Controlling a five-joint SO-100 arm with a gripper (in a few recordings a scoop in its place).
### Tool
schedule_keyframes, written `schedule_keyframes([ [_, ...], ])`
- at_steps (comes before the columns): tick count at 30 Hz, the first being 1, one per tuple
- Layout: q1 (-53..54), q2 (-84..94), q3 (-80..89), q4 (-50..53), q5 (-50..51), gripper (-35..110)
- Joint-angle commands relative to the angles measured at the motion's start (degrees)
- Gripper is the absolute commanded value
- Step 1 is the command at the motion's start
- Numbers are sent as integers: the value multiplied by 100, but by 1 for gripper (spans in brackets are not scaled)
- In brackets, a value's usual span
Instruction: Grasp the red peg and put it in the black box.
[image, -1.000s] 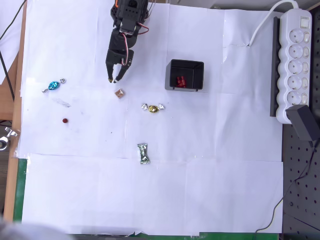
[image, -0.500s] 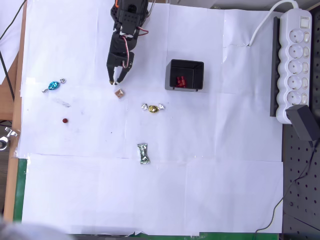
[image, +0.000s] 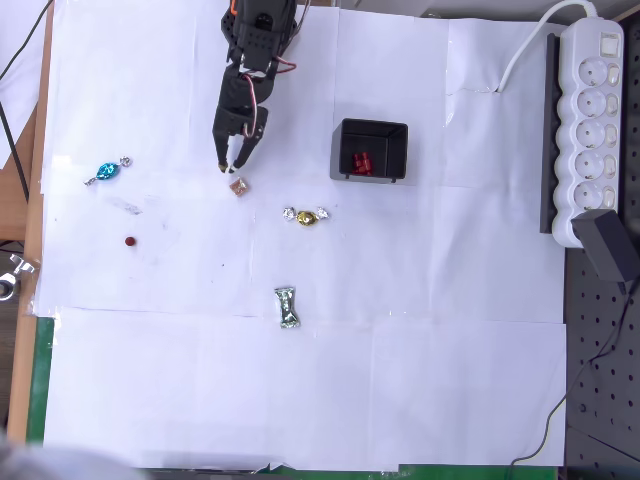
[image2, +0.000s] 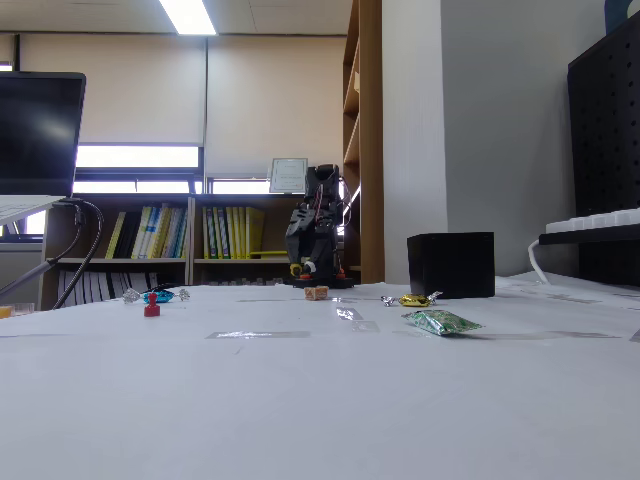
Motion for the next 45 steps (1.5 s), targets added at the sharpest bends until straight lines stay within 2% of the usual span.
schedule_keyframes([
  [1,237,343,-413,-1020,650,0],
  [13,984,229,-413,-756,615,0],
  [25,694,246,-404,-712,844,0],
  [30,624,431,-220,-888,853,0],
  [33,615,1195,62,-1485,835,0],
  [45,615,2883,914,-2435,835,0],
])
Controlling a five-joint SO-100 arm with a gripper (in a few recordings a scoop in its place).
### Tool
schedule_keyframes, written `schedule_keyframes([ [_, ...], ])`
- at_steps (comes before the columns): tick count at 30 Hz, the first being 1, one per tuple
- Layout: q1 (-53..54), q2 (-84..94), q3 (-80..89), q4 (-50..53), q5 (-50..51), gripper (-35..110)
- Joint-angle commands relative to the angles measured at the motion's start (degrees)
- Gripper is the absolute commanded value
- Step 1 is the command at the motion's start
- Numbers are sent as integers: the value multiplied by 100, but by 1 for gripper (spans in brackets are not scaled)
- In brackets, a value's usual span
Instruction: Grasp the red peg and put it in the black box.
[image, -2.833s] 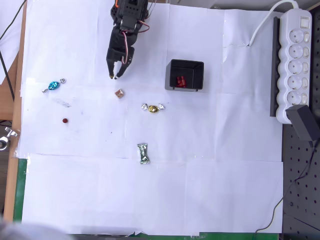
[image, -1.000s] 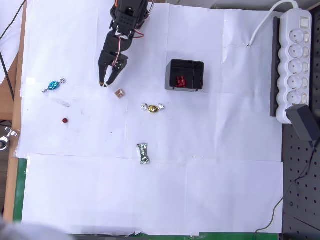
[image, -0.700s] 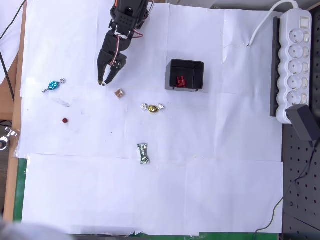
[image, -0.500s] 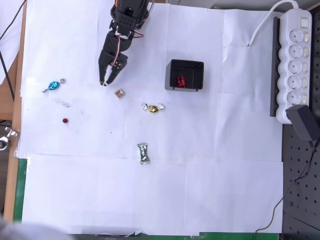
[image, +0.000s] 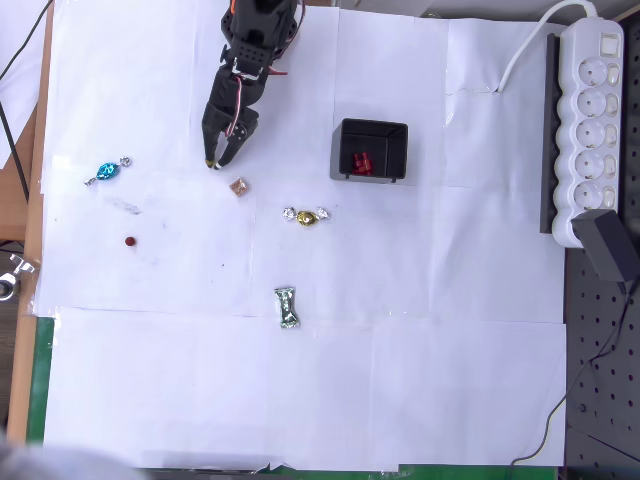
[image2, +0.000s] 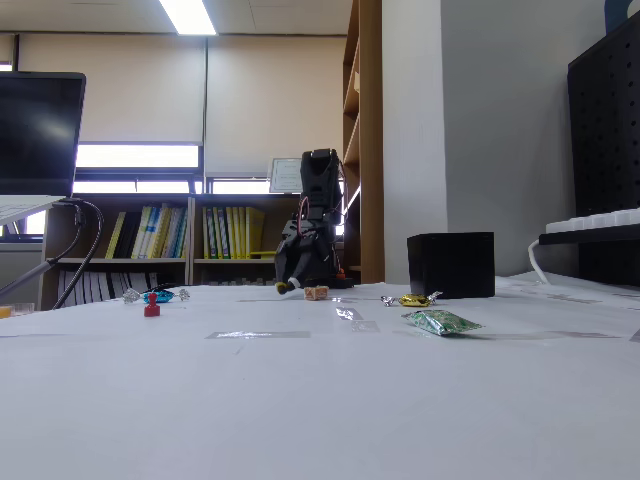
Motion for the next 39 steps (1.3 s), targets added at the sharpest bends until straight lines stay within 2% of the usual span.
schedule_keyframes([
  [1,70,352,589,-308,18,0],
  [13,316,2259,1767,-1424,-141,0],
  [39,404,3674,3595,-1397,-70,0],
])
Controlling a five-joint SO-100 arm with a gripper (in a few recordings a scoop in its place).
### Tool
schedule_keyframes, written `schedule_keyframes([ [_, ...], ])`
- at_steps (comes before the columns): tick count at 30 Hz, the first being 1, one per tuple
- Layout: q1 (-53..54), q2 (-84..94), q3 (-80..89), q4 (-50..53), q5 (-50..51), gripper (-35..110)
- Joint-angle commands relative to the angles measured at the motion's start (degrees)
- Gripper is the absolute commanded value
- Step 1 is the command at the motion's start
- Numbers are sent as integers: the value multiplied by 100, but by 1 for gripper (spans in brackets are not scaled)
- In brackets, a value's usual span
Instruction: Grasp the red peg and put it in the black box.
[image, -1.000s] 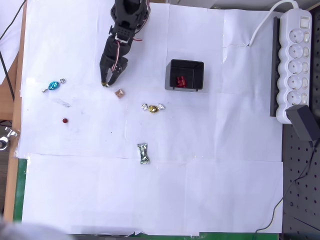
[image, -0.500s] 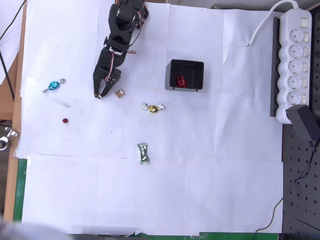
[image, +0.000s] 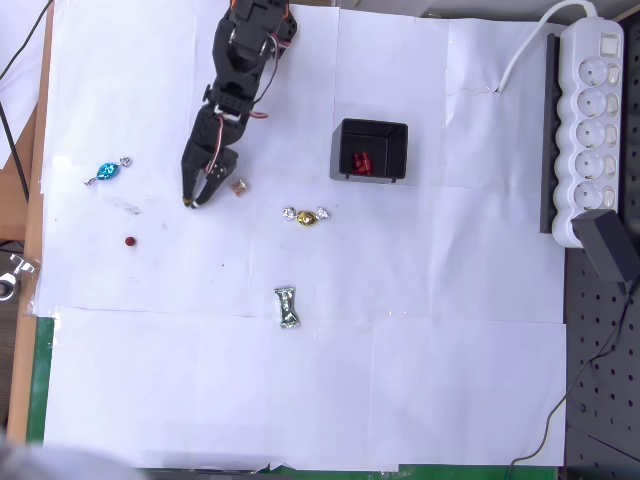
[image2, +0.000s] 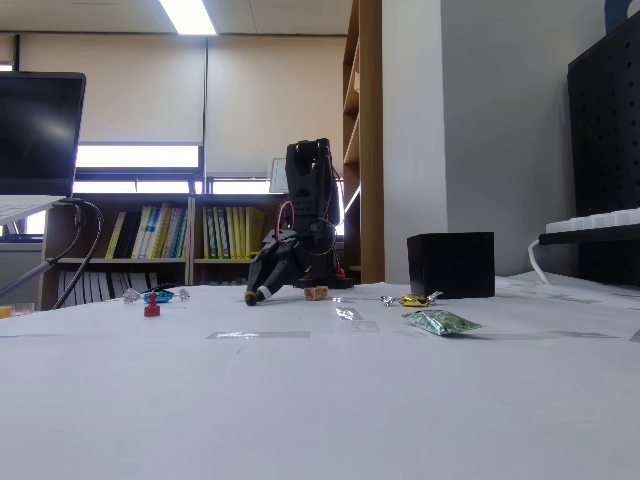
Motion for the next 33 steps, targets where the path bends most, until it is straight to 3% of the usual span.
schedule_keyframes([
  [1,79,202,554,-114,-62,0],
  [33,-246,1371,1837,-466,-158,0],
])
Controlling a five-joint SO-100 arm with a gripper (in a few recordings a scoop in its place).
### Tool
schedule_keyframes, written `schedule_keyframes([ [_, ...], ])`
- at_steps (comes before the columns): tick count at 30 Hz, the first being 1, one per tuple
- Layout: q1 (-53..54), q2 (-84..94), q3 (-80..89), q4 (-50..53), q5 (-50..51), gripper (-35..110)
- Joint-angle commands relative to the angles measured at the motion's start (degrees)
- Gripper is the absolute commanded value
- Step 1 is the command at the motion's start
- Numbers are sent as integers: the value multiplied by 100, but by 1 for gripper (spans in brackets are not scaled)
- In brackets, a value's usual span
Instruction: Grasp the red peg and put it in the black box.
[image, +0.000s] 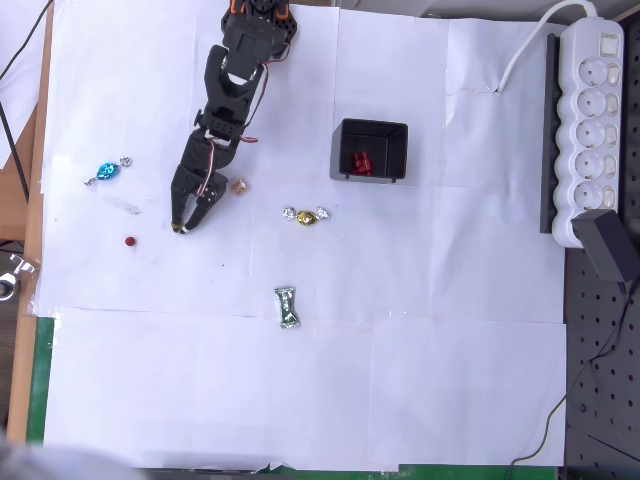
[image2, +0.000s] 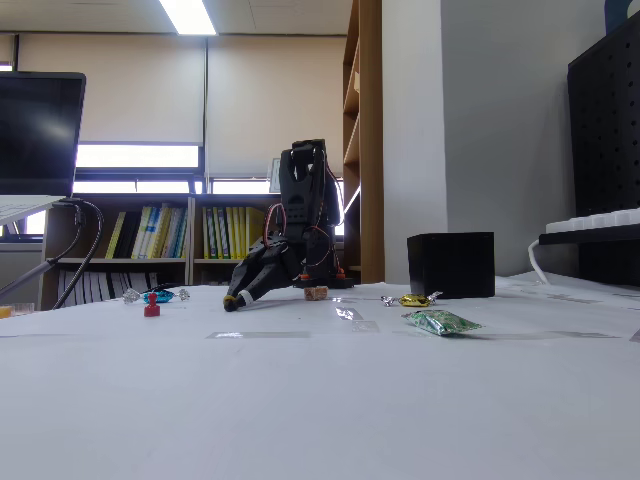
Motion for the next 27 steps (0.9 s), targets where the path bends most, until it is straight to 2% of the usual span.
schedule_keyframes([
  [1,-70,132,475,-158,-53,0],
  [19,-299,633,659,-729,-466,1],
  [27,-246,1222,773,-1635,-738,1],
])
